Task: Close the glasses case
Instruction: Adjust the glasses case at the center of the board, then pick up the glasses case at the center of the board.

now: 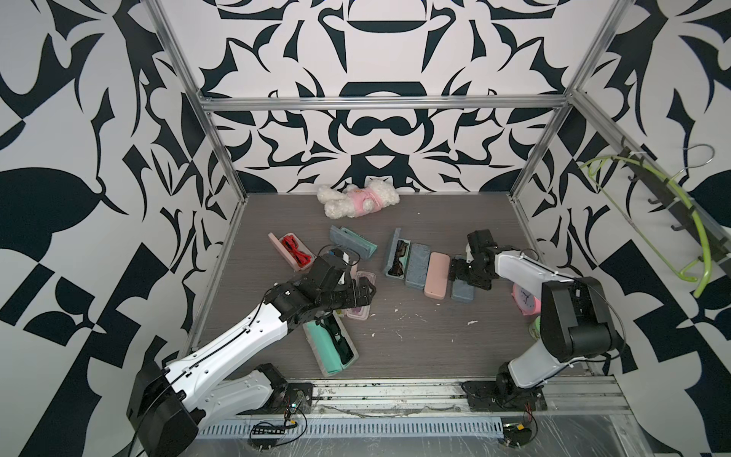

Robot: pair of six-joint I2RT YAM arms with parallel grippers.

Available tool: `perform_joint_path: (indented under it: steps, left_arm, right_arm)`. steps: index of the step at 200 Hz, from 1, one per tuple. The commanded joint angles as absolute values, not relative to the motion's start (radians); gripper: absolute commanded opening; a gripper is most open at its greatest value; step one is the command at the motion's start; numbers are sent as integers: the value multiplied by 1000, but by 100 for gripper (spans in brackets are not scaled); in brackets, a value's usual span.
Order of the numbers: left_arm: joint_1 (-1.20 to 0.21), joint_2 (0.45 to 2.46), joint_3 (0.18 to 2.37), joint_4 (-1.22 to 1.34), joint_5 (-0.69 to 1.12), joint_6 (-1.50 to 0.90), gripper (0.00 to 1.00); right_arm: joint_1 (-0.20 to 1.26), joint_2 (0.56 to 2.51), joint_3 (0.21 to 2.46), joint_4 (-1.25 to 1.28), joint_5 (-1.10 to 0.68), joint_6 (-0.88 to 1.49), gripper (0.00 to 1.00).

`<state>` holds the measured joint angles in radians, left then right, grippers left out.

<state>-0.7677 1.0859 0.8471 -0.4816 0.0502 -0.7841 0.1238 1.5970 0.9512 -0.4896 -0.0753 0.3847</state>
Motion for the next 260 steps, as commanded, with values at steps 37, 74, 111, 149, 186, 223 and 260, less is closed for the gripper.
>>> perform_joint_path:
  steps: [37,74,111,149,186,223,260]
  left_arm:
    - [-764,1194,922,-439,100,-755,99]
    - [-759,1267,973,-442,114,-746,99]
    - [-729,1426,1083,-467,165,-695,93]
    - [-707,1476,1140,-458,166,-673,89]
    - [-655,1518,1170,-446,198,-651,86]
    - [-623,1597,1258,-466,237,-602,81]
    - [-610,1698,1358,-484,265,-559,74]
  right_arm:
    - [110,1518,991,-513,-153,370,90]
    - [108,1482,988,-527,-186,372,90]
    - [107,1457,976,-561,-196,398,85]
    - [26,1456,930,-571,-196,424,66]
    - [-32,1493,899,-494,-263,415,51]
    - [-31,1533,889,-457,-268,402,43]
    - [-31,1570,880,-418,-304,391,36]
